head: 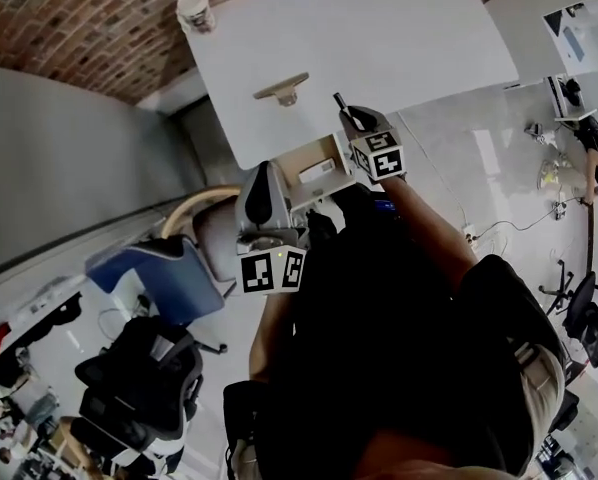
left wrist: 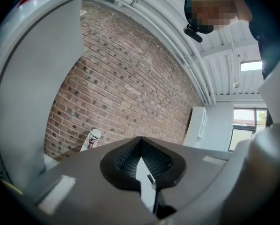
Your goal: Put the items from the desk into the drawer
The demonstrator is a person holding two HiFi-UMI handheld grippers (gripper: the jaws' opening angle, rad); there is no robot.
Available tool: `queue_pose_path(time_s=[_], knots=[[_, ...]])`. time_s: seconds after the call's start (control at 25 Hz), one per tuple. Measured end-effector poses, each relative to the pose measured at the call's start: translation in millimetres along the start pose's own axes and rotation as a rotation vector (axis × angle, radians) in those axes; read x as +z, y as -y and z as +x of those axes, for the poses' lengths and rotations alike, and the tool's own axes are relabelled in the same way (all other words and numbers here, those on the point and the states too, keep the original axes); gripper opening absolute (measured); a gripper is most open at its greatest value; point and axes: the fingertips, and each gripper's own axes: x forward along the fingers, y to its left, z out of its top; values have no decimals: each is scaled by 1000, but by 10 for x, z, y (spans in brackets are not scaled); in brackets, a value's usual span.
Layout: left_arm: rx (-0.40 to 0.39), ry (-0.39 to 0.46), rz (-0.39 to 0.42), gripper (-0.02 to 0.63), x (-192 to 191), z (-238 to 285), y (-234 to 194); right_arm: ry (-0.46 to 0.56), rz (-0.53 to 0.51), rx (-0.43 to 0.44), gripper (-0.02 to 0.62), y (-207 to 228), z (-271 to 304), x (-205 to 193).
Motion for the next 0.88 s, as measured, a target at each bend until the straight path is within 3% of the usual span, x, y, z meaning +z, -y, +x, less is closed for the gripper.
queue_pose_path(time_s=[0.44,0.88], knots=[[-6,1,17,3,-144,-191,278,77,-29,38,67,-141,-623,0],[67,-9,43,3,-365,-380,782,90,-44,144,67,-119,-909,-288]])
